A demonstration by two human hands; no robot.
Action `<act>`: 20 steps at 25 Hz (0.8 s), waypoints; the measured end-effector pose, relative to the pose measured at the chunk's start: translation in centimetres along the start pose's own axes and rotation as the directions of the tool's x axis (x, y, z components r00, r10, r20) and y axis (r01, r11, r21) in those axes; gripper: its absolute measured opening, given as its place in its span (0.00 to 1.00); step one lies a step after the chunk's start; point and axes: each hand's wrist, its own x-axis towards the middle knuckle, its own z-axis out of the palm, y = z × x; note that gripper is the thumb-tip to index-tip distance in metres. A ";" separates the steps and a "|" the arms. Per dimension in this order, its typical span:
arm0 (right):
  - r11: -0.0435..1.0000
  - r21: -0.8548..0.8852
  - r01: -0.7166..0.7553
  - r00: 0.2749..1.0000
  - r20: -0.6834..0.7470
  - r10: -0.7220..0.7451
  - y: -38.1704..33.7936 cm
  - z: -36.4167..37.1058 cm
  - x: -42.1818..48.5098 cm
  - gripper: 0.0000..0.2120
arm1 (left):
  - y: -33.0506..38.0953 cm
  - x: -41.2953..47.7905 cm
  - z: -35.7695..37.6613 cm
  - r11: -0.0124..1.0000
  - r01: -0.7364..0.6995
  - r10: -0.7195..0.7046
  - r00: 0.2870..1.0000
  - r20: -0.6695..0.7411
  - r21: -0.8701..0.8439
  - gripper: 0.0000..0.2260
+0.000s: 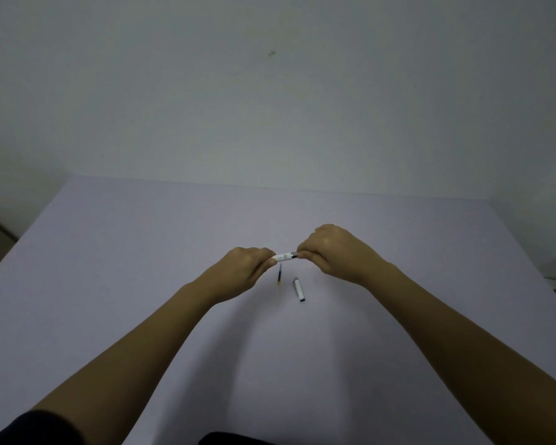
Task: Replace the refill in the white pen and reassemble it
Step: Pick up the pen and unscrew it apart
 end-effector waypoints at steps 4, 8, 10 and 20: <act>0.993 0.097 -0.061 0.997 -0.036 0.064 0.1 -0.1 0.0 0.14 | 0.0 -0.2 0.0 1.000 0.008 -0.008 1.000 -0.010 -0.017 0.13; 0.989 0.096 -0.110 0.990 0.104 0.100 0.3 0.4 0.1 0.12 | 0.0 -0.2 0.2 1.000 -0.009 0.009 1.000 -0.003 -0.002 0.13; 0.984 0.154 -0.092 0.995 0.047 0.086 0.3 0.3 0.1 0.09 | 0.0 -0.2 0.2 1.000 -0.006 0.006 1.000 -0.002 -0.006 0.13; 0.974 0.193 -0.121 0.991 0.077 0.108 0.2 0.3 0.3 0.11 | -0.2 -0.2 0.1 1.000 0.001 -0.001 1.000 -0.002 0.007 0.13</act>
